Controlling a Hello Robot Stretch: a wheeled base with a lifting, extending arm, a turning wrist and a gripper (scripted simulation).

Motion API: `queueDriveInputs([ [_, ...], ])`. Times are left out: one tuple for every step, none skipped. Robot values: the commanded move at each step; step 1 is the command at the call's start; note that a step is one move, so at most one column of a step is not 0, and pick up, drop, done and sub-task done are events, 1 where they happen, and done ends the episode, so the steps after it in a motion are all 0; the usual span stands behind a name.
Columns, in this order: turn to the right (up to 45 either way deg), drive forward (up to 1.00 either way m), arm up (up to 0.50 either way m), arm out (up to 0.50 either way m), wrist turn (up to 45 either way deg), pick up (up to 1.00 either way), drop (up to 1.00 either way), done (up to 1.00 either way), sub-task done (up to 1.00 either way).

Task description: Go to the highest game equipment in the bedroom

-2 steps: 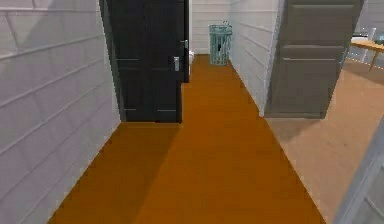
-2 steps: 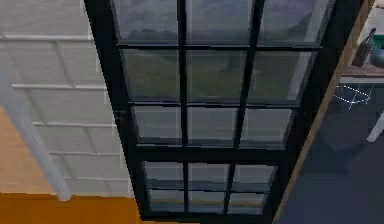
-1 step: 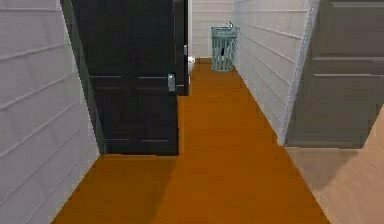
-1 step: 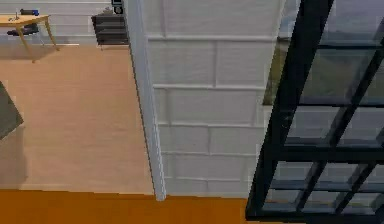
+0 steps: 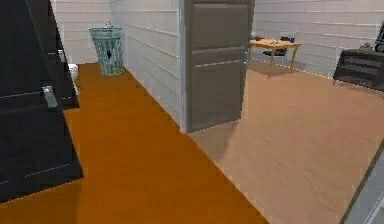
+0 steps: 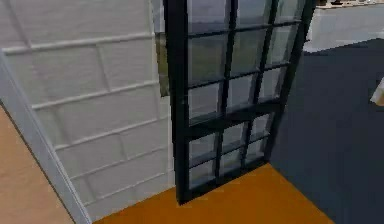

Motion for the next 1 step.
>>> queueDriveInputs([
  [0.0,1.0,0.0,0.0,0.0,0.0,0.0,0.0,0.0],
])
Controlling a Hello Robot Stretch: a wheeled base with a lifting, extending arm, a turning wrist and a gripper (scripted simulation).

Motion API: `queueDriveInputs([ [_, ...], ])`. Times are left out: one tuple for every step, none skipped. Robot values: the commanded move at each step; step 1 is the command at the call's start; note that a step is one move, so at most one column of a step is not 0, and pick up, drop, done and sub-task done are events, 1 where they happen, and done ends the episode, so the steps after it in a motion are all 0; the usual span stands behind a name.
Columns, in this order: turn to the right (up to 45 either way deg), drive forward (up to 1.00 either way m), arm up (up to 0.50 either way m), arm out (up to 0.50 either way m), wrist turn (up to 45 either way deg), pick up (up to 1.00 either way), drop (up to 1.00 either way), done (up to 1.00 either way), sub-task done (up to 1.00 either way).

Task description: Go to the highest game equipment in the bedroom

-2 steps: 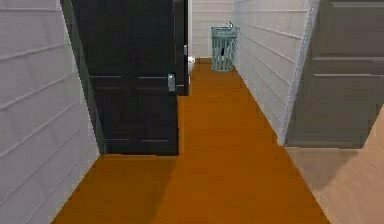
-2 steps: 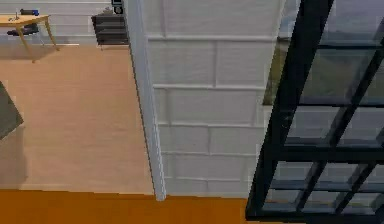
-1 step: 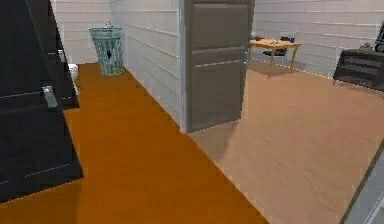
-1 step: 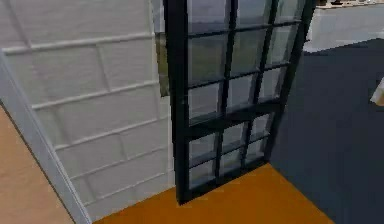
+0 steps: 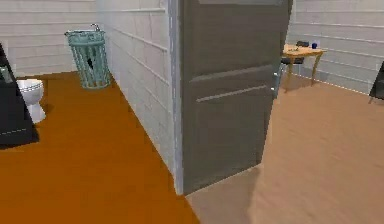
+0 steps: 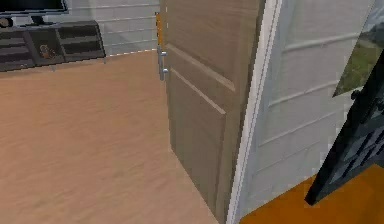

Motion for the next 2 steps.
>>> queueDriveInputs([
  [6.0,0.0,0.0,0.0,0.0,0.0,0.0,0.0,0.0],
  [0.0,0.2,0.0,0.0,0.0,0.0,0.0,0.0,0.0],
])
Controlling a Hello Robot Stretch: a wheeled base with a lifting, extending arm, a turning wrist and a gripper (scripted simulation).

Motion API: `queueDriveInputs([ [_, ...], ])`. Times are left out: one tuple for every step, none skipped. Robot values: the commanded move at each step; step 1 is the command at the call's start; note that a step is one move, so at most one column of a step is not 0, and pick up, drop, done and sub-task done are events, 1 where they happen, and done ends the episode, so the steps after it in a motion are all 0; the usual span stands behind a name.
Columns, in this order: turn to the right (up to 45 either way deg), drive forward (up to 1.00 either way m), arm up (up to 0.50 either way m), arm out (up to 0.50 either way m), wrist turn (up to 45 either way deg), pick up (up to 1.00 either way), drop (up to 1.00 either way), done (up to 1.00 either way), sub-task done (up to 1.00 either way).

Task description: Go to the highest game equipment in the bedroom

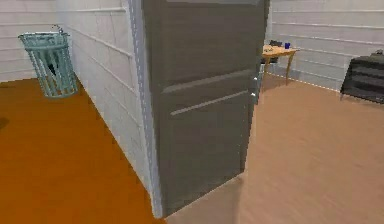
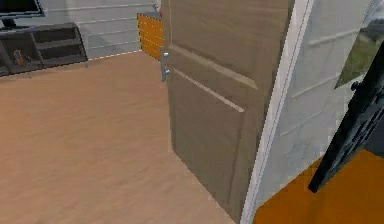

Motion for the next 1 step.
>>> queueDriveInputs([
  [42.0,0.0,0.0,0.0,0.0,0.0,0.0,0.0,0.0],
])
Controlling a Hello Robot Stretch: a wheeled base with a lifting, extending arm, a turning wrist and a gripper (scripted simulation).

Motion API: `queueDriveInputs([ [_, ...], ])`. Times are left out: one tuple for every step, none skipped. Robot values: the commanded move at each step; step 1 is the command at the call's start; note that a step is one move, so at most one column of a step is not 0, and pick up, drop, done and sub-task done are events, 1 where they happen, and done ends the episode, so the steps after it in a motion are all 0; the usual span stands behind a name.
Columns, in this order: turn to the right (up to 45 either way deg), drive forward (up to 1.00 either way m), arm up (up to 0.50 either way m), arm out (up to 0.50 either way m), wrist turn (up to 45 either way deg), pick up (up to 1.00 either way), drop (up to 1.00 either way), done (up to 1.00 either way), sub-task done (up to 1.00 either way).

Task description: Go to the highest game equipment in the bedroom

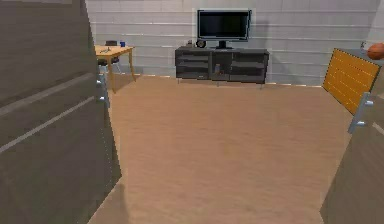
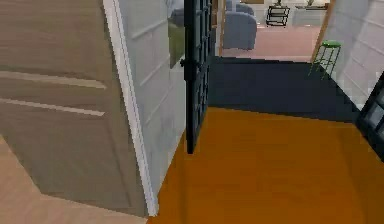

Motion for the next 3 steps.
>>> queueDriveInputs([
  [0.0,1.0,0.0,0.0,0.0,0.0,0.0,0.0,0.0],
  [0.0,0.6,0.0,0.0,0.0,0.0,0.0,0.0,0.0],
  [-30.0,0.0,0.0,0.0,0.0,0.0,0.0,0.0,0.0],
])
